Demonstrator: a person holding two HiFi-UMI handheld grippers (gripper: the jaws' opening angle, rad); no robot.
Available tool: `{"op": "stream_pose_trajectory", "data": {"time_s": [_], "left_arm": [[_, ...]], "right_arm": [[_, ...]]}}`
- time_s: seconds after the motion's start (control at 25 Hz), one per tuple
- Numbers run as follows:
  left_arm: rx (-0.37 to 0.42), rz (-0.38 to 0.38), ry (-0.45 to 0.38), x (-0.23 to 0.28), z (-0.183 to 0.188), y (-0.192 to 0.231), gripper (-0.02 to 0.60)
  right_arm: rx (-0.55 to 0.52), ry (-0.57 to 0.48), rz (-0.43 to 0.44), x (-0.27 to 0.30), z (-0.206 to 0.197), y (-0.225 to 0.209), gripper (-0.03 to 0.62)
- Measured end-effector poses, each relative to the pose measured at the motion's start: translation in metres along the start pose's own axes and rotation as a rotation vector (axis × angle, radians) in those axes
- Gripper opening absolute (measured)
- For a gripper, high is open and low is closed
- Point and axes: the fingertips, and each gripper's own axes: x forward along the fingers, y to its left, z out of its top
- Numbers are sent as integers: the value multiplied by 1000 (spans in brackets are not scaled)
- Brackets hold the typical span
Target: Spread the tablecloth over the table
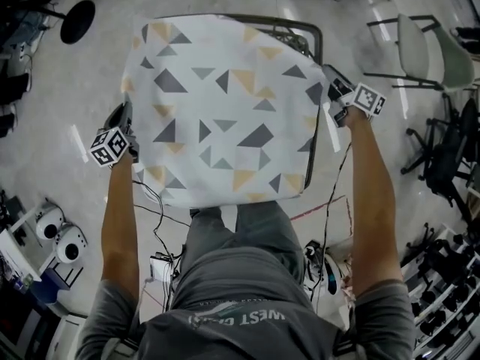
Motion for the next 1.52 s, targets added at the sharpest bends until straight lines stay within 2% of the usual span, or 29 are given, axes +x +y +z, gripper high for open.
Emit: {"op": "stream_pose_trajectory", "data": {"time_s": [0.04, 0.16, 0.2, 0.24, 0.36, 0.4, 0.44, 0.52, 0.64, 0.72, 0.76, 0.8, 0.88, 1.0, 1.12, 1.2, 1.36, 1.52], "left_arm": [[-4, 6, 2, 1, 0, 2, 21], [-14, 26, 5, 3, -1, 8, 21], [-14, 29, 7, 3, -2, 8, 21], [-13, 30, 10, 3, -3, 8, 21], [-7, 22, 9, 6, -4, 5, 21], [-5, 20, 9, 6, -4, 4, 21], [-4, 19, 8, 6, -4, 2, 21], [-10, 17, 0, 3, -6, 0, 21], [-27, 13, -20, -1, -10, -2, 21], [-18, 9, -21, -1, -10, -6, 21], [-11, 6, -18, 0, -10, -9, 21], [-5, 3, -13, 2, -10, -12, 21], [5, 3, -4, 4, -11, -18, 21], [18, 16, -1, 5, -12, -18, 21], [17, 47, -7, 2, -7, -3, 21], [-8, 75, -9, 9, 1, 3, 21], [-62, 51, 21, 54, 1, -14, 26], [-57, 116, 65, 61, -8, 3, 40]], "right_arm": [[-10, 8, -57, 8, 8, -5, 140], [-161, 116, -276, 17, 11, -39, 172], [-142, 143, -305, 13, 4, -51, 180], [-82, 156, -291, 8, -5, -58, 192], [119, 178, -126, 6, -31, -57, 196], [144, 183, -84, 8, -35, -51, 188], [133, 181, -63, 11, -36, -44, 141], [20, 152, -54, 12, -28, -23, 73], [-298, 160, 32, 2, -35, 38, 21], [-577, 289, 103, -5, -75, 74, 14], [-700, 372, 108, -8, -97, 83, 14], [-791, 441, 87, -10, -114, 84, 14], [-869, 484, -24, -7, -122, 61, 12], [-831, 387, -250, 7, -84, 7, 15], [-779, 379, -392, 26, -50, -29, 23], [-721, 403, -436, 32, -34, -55, 29], [-590, 375, -487, 36, 12, -113, 29], [-544, 398, -497, 46, 17, -121, 32]]}}
